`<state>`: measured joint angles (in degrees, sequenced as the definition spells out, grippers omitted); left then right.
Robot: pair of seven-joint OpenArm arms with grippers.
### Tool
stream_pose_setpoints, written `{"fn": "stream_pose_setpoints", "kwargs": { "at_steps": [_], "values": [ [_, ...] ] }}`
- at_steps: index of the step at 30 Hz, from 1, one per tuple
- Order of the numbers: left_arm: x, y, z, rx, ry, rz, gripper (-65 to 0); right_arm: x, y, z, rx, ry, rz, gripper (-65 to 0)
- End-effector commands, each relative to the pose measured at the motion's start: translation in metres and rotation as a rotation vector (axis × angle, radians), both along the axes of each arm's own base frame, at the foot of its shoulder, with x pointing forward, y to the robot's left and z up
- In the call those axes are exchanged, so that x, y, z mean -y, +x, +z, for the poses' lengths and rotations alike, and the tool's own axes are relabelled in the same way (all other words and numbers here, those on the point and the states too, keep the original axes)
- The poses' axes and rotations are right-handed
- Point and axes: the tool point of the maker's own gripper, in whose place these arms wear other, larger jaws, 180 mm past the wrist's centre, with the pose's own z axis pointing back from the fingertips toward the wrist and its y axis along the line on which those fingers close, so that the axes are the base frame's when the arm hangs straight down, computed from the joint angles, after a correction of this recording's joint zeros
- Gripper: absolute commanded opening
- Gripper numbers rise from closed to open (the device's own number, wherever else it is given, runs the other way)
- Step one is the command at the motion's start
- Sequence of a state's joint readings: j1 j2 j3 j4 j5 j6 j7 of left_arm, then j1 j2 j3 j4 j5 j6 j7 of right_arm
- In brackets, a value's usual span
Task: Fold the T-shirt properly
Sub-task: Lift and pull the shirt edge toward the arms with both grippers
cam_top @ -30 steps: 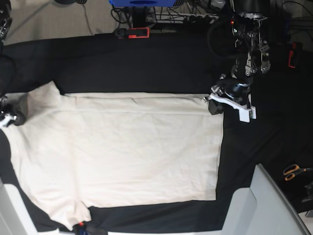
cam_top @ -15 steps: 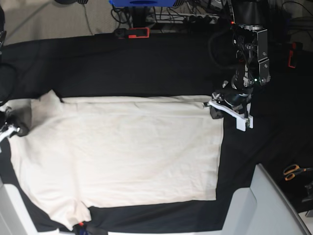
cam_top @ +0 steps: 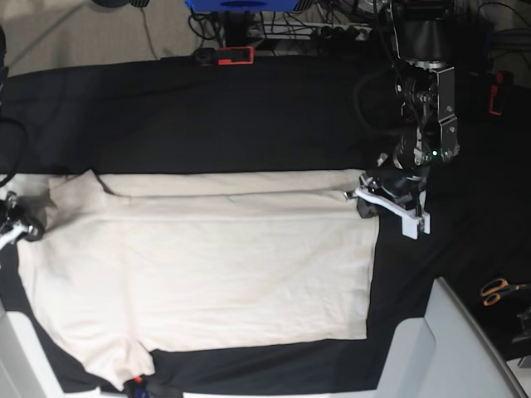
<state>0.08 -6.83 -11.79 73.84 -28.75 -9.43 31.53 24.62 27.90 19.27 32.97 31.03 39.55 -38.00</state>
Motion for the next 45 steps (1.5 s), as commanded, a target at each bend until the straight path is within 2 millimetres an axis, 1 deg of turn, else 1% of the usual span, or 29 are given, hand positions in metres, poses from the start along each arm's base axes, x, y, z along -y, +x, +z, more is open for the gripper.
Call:
{"fn": "stream_pose_setpoints", "kwargs": {
  "at_steps": [1, 5, 7, 14, 17, 19, 24, 28, 33, 37, 38, 39, 42, 44, 45],
  "values": [
    [-0.005, 0.014, 0.016, 0.059, 0.006, 0.004, -65.0, 0.013, 0.018, 0.025, 0.079, -0.015, -0.018, -64.8],
    [-0.005, 0.017, 0.019, 0.068, 0.006, 0.004, -65.0, 0.010, 0.028, 0.033, 0.102, -0.012, -0.013, -64.8],
    [-0.005, 0.020, 0.021, 0.072, 0.008, 0.002, -65.0, 0.006, 0.030, 0.032, 0.103, -0.007, -0.008, -64.8],
    [-0.006, 0.020, 0.020, 0.071, 0.008, 0.005, -65.0, 0.005, 0.035, 0.036, 0.129, -0.003, -0.015, -64.8],
    [-0.007, 0.021, 0.021, 0.074, 0.008, 0.007, -65.0, 0.000, 0.038, 0.035, 0.140, 0.002, -0.015, -64.8],
    [-0.007, 0.028, 0.027, 0.089, 0.009, 0.005, -65.0, -0.001, 0.038, 0.035, 0.140, 0.004, -0.015, -64.8],
    [-0.010, 0.030, 0.021, 0.070, 0.009, 0.009, -65.0, -0.001, 0.038, 0.035, 0.140, 0.003, -0.013, -64.8],
    [-0.013, 0.033, 0.023, 0.076, 0.014, 0.011, -65.0, -0.001, 0.038, 0.035, 0.141, 0.003, -0.014, -64.8],
    [-0.013, 0.033, 0.024, 0.076, 0.014, 0.010, -65.0, 0.000, 0.043, 0.039, 0.175, 0.004, -0.028, -64.8],
    [-0.013, 0.034, 0.023, 0.076, 0.014, 0.012, -65.0, -0.004, 0.044, 0.038, 0.176, 0.012, -0.025, -64.8],
    [-0.013, 0.033, 0.020, 0.068, 0.011, 0.012, -65.0, -0.006, 0.044, 0.037, 0.178, 0.015, -0.024, -64.8],
    [-0.013, 0.035, 0.020, 0.068, 0.009, 0.014, -65.0, -0.006, 0.044, 0.037, 0.178, 0.015, -0.024, -64.8],
    [-0.014, 0.038, 0.013, 0.046, -0.001, 0.020, -65.0, -0.008, 0.045, 0.037, 0.179, 0.018, -0.023, -64.8],
    [-0.014, 0.043, 0.015, 0.053, -0.002, 0.021, -65.0, -0.008, 0.045, 0.037, 0.179, 0.018, -0.023, -64.8],
    [-0.010, 0.045, 0.015, 0.053, -0.001, 0.009, -65.0, -0.008, 0.045, 0.038, 0.180, 0.017, -0.023, -64.8]
  ]
}}
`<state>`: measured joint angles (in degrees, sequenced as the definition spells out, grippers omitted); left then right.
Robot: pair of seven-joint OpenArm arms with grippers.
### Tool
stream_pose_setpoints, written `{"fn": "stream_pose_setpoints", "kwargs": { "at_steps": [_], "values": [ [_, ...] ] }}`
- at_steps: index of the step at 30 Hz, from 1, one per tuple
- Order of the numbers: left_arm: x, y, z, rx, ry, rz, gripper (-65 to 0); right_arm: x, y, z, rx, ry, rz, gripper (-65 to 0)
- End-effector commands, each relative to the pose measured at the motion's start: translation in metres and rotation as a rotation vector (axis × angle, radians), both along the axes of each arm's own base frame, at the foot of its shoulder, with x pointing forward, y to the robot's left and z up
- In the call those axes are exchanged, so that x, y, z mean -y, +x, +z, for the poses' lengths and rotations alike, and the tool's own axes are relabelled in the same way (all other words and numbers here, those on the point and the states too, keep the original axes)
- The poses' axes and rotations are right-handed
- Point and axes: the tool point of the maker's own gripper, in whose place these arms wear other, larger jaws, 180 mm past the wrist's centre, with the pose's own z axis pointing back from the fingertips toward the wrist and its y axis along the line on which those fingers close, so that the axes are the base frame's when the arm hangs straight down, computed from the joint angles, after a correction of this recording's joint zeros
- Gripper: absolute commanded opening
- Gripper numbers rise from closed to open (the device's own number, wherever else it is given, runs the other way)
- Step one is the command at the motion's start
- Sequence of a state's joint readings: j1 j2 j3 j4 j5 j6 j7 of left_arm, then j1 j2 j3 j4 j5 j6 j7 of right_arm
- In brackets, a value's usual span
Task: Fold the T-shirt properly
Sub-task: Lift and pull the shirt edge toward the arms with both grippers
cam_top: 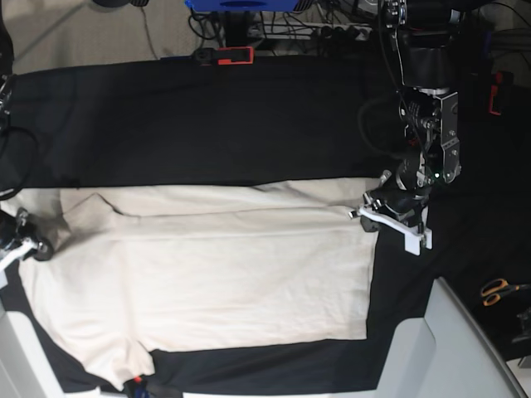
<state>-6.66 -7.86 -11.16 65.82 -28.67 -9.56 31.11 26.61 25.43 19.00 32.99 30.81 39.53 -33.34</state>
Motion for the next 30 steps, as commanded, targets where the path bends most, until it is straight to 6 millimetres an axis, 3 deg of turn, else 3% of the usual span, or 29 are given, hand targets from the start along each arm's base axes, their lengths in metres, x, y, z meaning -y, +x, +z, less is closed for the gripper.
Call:
{"fn": "stream_pose_setpoints", "kwargs": {
  "at_steps": [1, 10, 21, 30],
  "values": [
    [0.004, 0.018, 0.019, 0.066, 0.012, -0.026, -65.0, 0.012, 0.016, 0.024, 0.075, -0.014, -0.015, -64.8],
    [0.020, 0.033, 0.028, 0.085, 0.077, -0.097, -65.0, 0.012, 0.019, 0.028, 0.083, -0.014, -0.015, -64.8],
    [0.017, 0.024, 0.020, 0.062, 0.083, -0.094, -65.0, 0.013, 0.021, 0.029, 0.096, -0.016, -0.021, -64.8],
    [0.010, 0.022, 0.019, 0.058, 0.096, -0.091, -65.0, -0.013, 0.032, 0.026, 0.110, -0.043, 0.047, -64.8]
  ]
}}
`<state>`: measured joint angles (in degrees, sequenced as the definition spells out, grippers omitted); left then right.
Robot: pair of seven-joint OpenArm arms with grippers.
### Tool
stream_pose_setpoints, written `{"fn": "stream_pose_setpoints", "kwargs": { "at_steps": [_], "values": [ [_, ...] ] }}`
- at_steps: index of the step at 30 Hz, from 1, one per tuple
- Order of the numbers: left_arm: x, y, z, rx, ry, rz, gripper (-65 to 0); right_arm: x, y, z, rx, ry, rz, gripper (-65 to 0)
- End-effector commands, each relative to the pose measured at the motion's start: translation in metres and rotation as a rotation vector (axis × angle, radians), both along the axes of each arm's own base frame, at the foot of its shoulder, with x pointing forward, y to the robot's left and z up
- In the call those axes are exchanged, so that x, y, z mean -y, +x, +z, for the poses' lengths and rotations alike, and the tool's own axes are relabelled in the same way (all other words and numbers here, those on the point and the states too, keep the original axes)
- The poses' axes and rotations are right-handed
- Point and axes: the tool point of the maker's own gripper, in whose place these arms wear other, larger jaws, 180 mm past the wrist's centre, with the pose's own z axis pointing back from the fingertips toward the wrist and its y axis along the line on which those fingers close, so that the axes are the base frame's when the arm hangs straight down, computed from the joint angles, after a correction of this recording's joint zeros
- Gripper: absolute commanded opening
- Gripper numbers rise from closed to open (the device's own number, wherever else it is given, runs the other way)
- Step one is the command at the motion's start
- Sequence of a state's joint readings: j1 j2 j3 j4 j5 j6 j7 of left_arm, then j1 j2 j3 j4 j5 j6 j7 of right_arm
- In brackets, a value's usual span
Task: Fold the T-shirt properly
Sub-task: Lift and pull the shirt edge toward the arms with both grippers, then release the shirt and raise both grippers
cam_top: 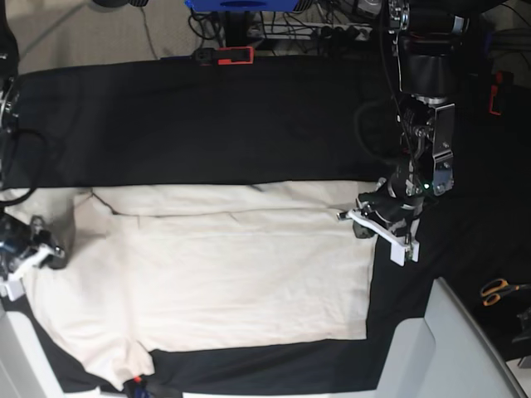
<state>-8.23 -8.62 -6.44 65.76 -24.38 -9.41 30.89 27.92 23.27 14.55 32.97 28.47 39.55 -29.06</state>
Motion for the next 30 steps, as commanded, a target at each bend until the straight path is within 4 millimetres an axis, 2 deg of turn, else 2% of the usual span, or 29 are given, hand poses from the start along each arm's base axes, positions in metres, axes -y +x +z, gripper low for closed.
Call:
{"fn": "stream_pose_setpoints", "kwargs": {
  "at_steps": [1, 9, 15, 17, 21, 23, 26, 30],
  "values": [
    [-0.004, 0.014, 0.017, 0.063, 0.001, 0.005, -65.0, 0.012, 0.017, 0.025, 0.073, -0.010, -0.015, -64.8],
    [-0.006, 0.015, 0.020, 0.103, 0.005, 0.020, -65.0, 0.012, 0.020, 0.028, 0.091, -0.005, -0.022, -64.8],
    [-0.006, 0.017, 0.021, 0.106, 0.005, 0.020, -65.0, 0.019, 0.023, 0.029, 0.107, -0.017, -0.063, -63.2],
    [-0.007, 0.017, 0.021, 0.106, 0.006, 0.020, -65.0, 0.022, 0.023, 0.029, 0.102, -0.020, -0.079, -57.0],
    [-0.016, 0.017, 0.023, 0.110, 0.025, 0.022, -65.0, 0.028, 0.025, 0.029, 0.100, -0.026, -0.116, -36.2],
    [-0.021, 0.020, 0.027, 0.123, 0.036, 0.026, -62.9, 0.029, 0.028, 0.031, 0.115, -0.029, -0.130, -29.4],
    [-0.035, 0.026, 0.037, 0.175, 0.062, 0.042, -55.0, 0.033, 0.034, 0.040, 0.183, -0.026, -0.160, -28.7],
    [-0.048, 0.033, 0.051, 0.238, 0.082, 0.059, -53.2, 0.039, 0.036, 0.046, 0.229, -0.028, -0.185, -28.7]
  ]
}}
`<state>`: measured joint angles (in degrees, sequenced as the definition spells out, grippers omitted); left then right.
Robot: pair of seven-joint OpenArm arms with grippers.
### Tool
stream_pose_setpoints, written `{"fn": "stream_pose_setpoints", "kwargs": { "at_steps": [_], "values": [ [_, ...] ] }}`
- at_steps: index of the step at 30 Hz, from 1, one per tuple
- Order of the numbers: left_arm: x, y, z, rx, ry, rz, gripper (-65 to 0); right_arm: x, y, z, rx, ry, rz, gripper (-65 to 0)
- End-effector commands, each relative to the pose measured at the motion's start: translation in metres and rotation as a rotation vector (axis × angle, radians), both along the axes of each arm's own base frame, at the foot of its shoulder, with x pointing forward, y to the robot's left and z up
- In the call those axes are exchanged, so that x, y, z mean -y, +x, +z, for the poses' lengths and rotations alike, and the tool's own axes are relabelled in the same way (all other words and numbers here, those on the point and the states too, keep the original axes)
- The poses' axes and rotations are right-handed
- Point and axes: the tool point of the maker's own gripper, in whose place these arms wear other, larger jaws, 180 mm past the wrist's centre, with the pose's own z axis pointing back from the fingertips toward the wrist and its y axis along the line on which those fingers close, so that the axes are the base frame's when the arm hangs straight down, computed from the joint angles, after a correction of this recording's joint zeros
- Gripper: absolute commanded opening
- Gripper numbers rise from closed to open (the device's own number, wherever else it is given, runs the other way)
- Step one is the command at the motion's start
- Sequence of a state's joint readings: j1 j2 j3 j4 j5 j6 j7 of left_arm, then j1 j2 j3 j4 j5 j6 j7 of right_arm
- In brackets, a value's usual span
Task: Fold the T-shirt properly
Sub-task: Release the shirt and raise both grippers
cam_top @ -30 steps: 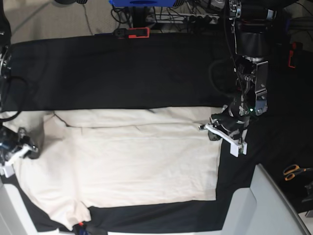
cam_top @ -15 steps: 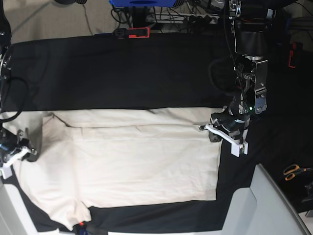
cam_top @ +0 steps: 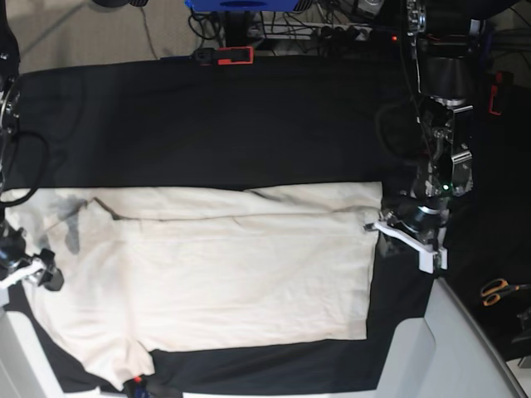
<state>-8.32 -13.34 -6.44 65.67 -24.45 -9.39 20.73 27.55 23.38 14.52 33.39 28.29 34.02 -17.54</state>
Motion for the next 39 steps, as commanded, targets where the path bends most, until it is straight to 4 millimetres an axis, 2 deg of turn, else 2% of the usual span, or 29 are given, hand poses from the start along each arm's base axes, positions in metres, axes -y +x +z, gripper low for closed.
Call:
{"fn": "stream_pose_setpoints", "kwargs": {
  "at_steps": [1, 4, 6, 8, 10, 15, 18, 20, 24, 27, 29, 34, 39],
  "values": [
    [-0.003, 0.015, 0.023, 0.070, -0.003, 0.002, -53.2, 0.015, 0.015, 0.030, 0.088, -0.015, -0.020, -28.8],
    [-0.010, 0.014, 0.032, 0.104, -0.036, 0.055, -53.5, 0.014, 0.009, 0.033, 0.105, -0.042, -0.002, -28.8],
    [-0.012, -0.003, 0.024, 0.076, -0.077, 0.100, -53.5, 0.012, -0.002, 0.031, 0.105, -0.034, 0.002, -28.8],
    [-0.016, -0.021, 0.011, 0.026, -0.109, 0.138, -53.5, 0.030, -0.020, 0.034, 0.123, 0.067, -0.089, -28.8],
    [-0.021, -0.042, -0.003, -0.032, -0.116, 0.160, -53.6, 0.058, -0.046, 0.034, 0.130, 0.207, -0.219, -28.8],
    [-0.022, -0.088, -0.020, -0.099, -0.084, 0.149, -53.6, 0.100, -0.117, -0.011, 0.048, 0.476, -0.582, -28.8],
    [-0.021, -0.106, -0.022, -0.114, -0.068, 0.141, -53.6, 0.100, -0.135, -0.033, 0.009, 0.543, -0.671, -28.7],
    [-0.020, -0.111, -0.020, -0.113, -0.063, 0.137, -53.6, 0.093, -0.141, -0.049, -0.033, 0.577, -0.687, -28.7],
    [-0.019, -0.122, -0.026, -0.140, -0.061, 0.135, -53.6, 0.084, -0.139, -0.063, -0.059, 0.633, -0.712, -28.7],
    [-0.019, -0.133, -0.034, -0.167, -0.061, 0.137, -53.6, 0.097, -0.143, -0.071, -0.040, 0.625, -0.785, -28.7],
    [-0.019, -0.134, -0.035, -0.170, -0.061, 0.137, -53.6, 0.097, -0.139, -0.078, -0.054, 0.622, -0.803, -28.7],
    [-0.021, -0.140, -0.036, -0.178, -0.055, 0.137, -53.6, 0.094, -0.122, -0.084, -0.081, 0.584, -0.796, -28.7],
    [-0.022, -0.145, -0.038, -0.187, -0.057, 0.144, -53.6, 0.094, -0.109, -0.076, -0.051, 0.596, -0.798, -28.7]
  ]
}}
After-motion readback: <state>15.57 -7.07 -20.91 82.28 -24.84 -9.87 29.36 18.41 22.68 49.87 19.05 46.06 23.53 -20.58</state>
